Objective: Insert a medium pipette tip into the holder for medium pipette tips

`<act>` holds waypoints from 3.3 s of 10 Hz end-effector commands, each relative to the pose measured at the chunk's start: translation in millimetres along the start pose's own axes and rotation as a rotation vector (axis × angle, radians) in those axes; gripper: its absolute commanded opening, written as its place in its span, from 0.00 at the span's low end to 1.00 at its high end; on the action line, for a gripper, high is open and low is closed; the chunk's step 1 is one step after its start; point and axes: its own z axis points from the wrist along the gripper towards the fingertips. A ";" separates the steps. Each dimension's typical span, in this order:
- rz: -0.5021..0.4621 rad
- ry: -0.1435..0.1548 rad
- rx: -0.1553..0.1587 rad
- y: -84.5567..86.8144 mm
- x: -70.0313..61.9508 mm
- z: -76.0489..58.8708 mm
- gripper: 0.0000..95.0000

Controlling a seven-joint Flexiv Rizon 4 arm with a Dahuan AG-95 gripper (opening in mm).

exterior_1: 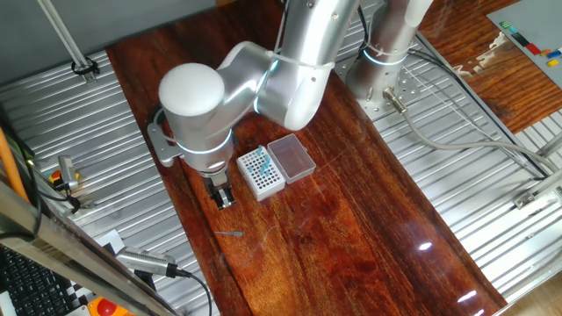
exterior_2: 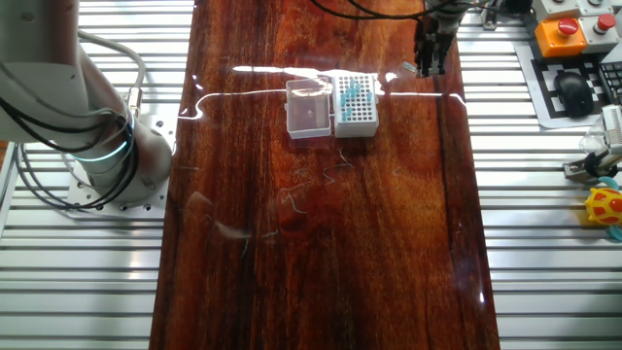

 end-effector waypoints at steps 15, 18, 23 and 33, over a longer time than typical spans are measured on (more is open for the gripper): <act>0.139 -0.018 -0.003 69.0 -13.2 26.8 0.00; 0.167 -0.016 0.023 69.0 -13.2 26.8 0.20; 0.236 -0.040 0.032 66.9 -9.3 30.3 0.20; 0.159 -0.032 0.016 69.4 -6.2 36.5 0.20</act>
